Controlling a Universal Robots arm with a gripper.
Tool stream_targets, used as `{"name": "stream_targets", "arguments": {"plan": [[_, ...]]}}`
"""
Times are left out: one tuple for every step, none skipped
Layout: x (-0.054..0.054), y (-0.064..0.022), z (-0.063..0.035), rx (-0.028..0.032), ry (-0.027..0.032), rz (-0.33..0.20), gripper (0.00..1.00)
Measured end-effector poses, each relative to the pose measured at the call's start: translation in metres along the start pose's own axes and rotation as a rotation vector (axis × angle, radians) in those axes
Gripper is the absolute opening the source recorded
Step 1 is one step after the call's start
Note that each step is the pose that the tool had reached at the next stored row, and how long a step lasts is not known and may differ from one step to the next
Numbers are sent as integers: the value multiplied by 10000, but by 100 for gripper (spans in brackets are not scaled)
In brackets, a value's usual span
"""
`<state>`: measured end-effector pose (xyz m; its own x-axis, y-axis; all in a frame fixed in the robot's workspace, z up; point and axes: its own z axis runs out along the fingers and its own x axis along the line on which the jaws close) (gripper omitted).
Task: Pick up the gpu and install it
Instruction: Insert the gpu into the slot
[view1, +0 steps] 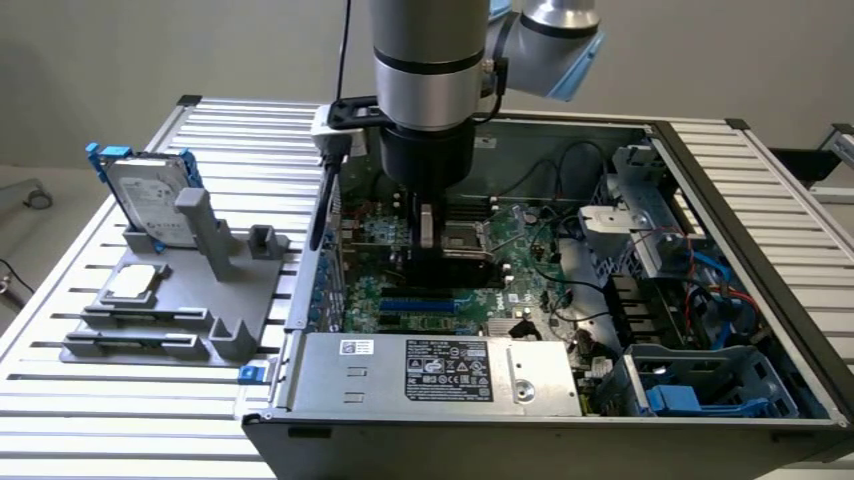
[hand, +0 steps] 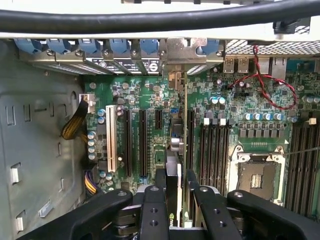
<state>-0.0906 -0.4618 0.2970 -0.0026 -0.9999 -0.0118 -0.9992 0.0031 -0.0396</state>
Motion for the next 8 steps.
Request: {"name": "stream_targets", "arguments": {"plan": [[0, 3, 8, 0, 0, 0, 26], [1, 5, 17, 2, 0, 0, 26], [1, 8, 28, 3, 0, -1, 26], [1, 11, 39, 5, 0, 0, 26], [1, 13, 51, 7, 0, 0, 26], [1, 15, 64, 10, -1, 0, 26], [1, 17, 77, 12, -1, 0, 26], [1, 19, 91, 13, -1, -1, 26]]}}
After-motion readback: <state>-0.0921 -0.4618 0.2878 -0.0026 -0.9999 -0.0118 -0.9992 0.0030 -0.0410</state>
